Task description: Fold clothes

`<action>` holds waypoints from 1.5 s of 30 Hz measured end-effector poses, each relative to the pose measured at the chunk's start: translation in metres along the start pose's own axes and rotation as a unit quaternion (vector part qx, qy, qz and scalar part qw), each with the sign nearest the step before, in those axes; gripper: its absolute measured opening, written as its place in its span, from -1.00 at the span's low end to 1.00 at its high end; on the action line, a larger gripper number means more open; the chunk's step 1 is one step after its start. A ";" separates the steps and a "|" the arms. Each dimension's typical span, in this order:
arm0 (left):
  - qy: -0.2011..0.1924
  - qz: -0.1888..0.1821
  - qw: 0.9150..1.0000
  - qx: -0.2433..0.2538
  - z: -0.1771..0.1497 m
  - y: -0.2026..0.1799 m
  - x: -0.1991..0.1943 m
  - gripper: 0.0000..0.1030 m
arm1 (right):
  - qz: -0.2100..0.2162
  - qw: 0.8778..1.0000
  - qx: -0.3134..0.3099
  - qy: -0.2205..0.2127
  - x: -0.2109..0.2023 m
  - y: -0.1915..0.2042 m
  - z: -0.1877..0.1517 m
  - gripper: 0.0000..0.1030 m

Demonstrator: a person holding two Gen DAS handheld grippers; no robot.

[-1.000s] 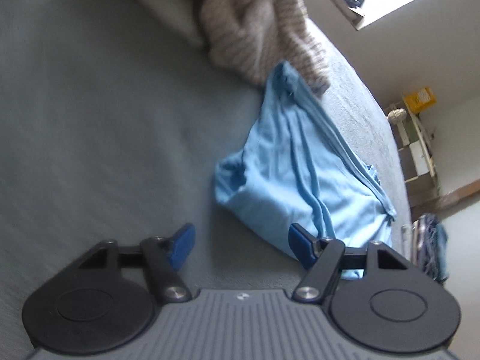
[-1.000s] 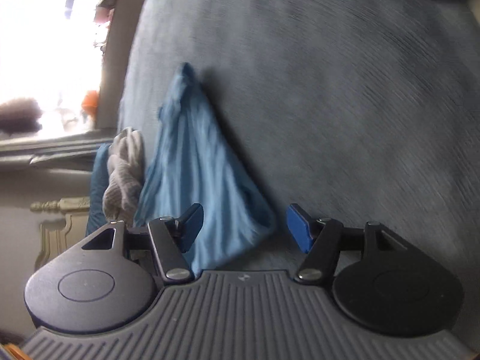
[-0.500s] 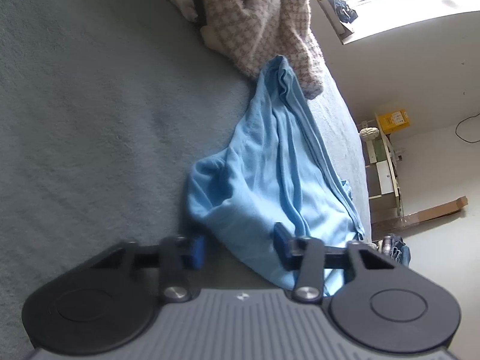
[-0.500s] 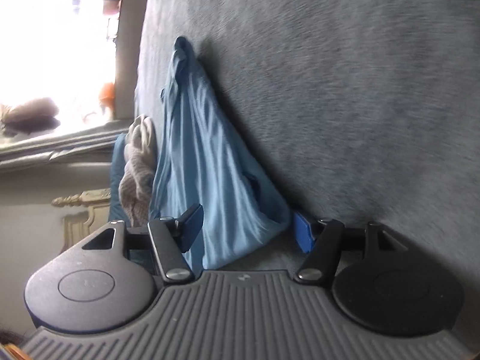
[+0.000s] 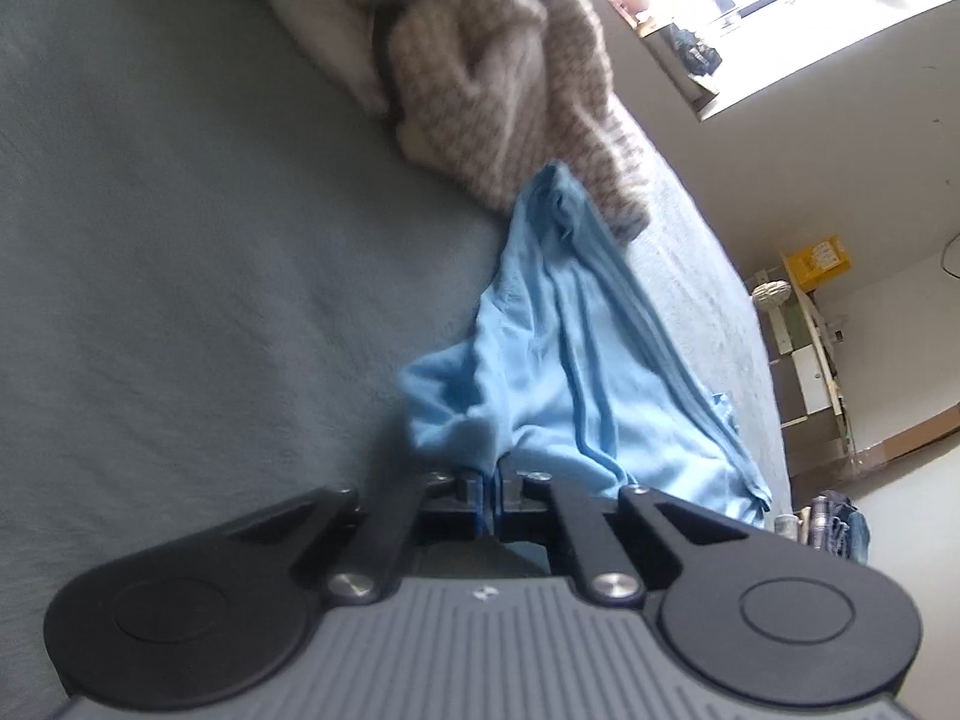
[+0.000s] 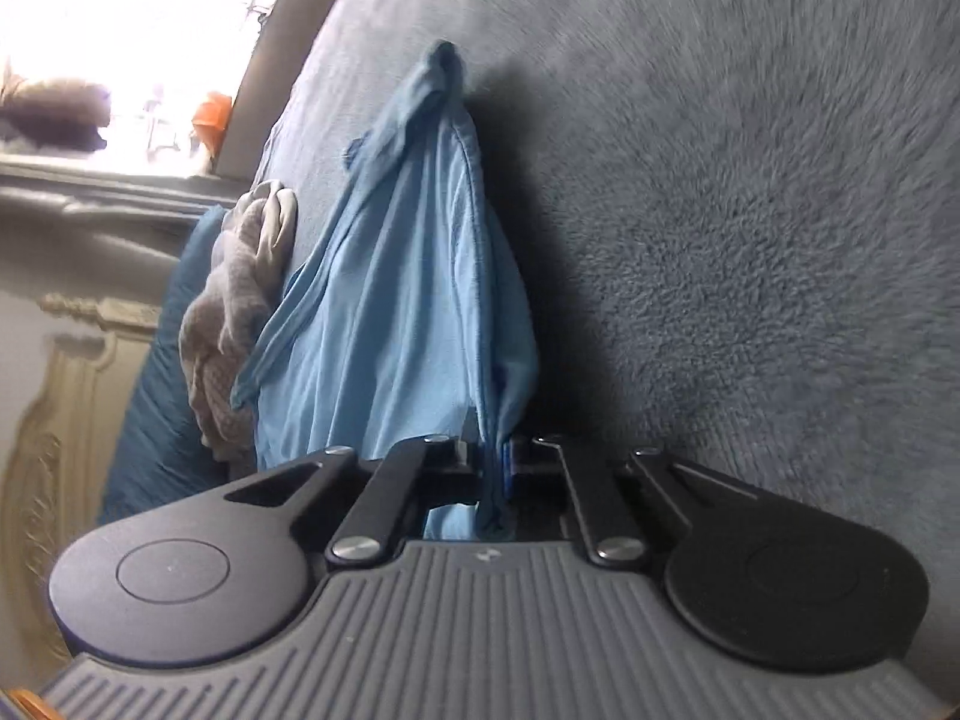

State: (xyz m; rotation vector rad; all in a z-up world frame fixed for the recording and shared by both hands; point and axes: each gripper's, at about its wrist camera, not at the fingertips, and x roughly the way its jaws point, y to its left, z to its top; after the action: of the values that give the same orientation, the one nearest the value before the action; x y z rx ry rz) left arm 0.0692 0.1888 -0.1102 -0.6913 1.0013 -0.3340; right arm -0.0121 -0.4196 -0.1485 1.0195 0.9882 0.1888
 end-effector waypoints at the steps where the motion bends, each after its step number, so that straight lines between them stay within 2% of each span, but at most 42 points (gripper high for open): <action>1: -0.001 0.002 1.000 0.006 -0.001 -0.001 -0.010 -0.95 | -0.002 1.000 -0.009 -0.001 -0.008 0.003 -0.003 -0.94; 5: 0.021 0.009 0.999 0.030 -0.017 0.002 -0.048 -0.95 | -0.004 1.000 -0.016 0.019 -0.041 0.007 -0.023 -0.94; 10: 0.088 0.040 0.994 0.043 -0.062 0.017 -0.099 -0.95 | -0.031 0.996 -0.006 0.081 -0.074 0.000 -0.068 -0.94; 12: 0.116 0.052 0.991 0.027 -0.085 0.031 -0.113 -0.95 | -0.045 0.993 0.012 0.105 -0.084 -0.012 -0.090 -0.94; 14: 0.142 0.073 0.987 0.026 -0.107 0.045 -0.113 -0.94 | -0.058 0.990 0.037 0.126 -0.090 -0.028 -0.109 -0.94; 16: 0.174 0.102 0.978 0.044 -0.121 0.059 -0.100 -0.93 | -0.073 0.987 0.045 0.137 -0.084 -0.042 -0.114 -0.91; 18: 0.188 0.089 0.978 0.026 -0.119 0.070 -0.094 -0.87 | -0.092 0.984 0.048 0.145 -0.075 -0.055 -0.115 -0.87; 19: 0.197 0.078 0.977 0.024 -0.113 0.069 -0.094 -0.67 | -0.088 0.983 0.060 0.149 -0.074 -0.057 -0.113 -0.87; 20: 0.198 0.071 0.977 0.034 -0.107 0.065 -0.097 -0.40 | -0.085 0.982 0.070 0.152 -0.074 -0.059 -0.112 -0.82; 21: 0.183 0.073 0.979 0.060 -0.102 0.057 -0.105 -0.24 | -0.085 0.983 0.060 0.153 -0.077 -0.055 -0.110 -0.76; 22: 0.167 0.076 0.979 0.087 -0.097 0.049 -0.112 0.08 | -0.090 0.984 0.034 0.150 -0.084 -0.049 -0.109 -0.51; 23: 0.153 0.087 0.978 0.115 -0.091 0.041 -0.117 0.20 | -0.096 0.985 0.009 0.146 -0.091 -0.042 -0.107 -0.27; 25: 0.131 0.101 0.973 0.159 -0.079 0.026 -0.122 0.20 | -0.108 0.984 -0.042 0.135 -0.105 -0.026 -0.100 -0.14; 27: 0.109 0.111 0.969 0.190 -0.066 0.012 -0.119 0.20 | -0.122 0.981 -0.093 0.120 -0.118 -0.010 -0.090 -0.14; 29: 0.084 0.111 0.965 0.223 -0.055 -0.008 -0.110 0.20 | -0.142 0.976 -0.144 0.082 -0.125 0.010 -0.077 -0.14; 31: 0.058 0.101 0.958 0.263 -0.047 -0.033 -0.098 0.20 | -0.162 0.965 -0.204 0.033 -0.118 0.034 -0.063 -0.14; 32: 0.053 0.092 0.951 0.289 -0.049 -0.048 -0.091 0.20 | -0.155 0.959 -0.235 0.014 -0.114 0.045 -0.062 -0.14; 35: 0.046 0.058 0.921 0.382 -0.064 -0.091 -0.060 0.14 | -0.109 0.941 -0.319 -0.004 -0.085 0.072 -0.067 -0.16; 37: 0.048 0.036 0.897 0.438 -0.079 -0.116 -0.038 0.07 | -0.101 0.917 -0.386 -0.002 -0.051 0.090 -0.084 -0.17; 39: 0.056 0.019 0.880 0.471 -0.091 -0.132 -0.012 0.06 | -0.100 0.893 -0.439 0.023 -0.013 0.098 -0.103 -0.26; 41: 0.069 0.020 0.876 0.477 -0.098 -0.134 0.009 0.00 | -0.104 0.878 -0.465 0.046 0.015 0.102 -0.110 -0.40; 43: 0.082 0.023 0.872 0.482 -0.105 -0.134 0.029 -0.03 | -0.108 0.862 -0.490 0.069 0.043 0.105 -0.118 -0.42; 44: 0.087 0.030 0.873 0.479 -0.105 -0.127 0.033 -0.04 | -0.110 0.854 -0.502 0.080 0.056 0.107 -0.121 -0.44; 45: 0.087 0.036 0.873 0.478 -0.104 -0.124 0.040 -0.05 | -0.114 0.853 -0.504 0.074 0.061 0.106 -0.116 -0.45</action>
State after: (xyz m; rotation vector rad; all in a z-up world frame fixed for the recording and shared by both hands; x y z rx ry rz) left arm 0.0067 0.0353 -0.0903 0.2857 0.8840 -0.7630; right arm -0.0348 -0.2549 -0.1195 -0.0827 0.9492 0.5266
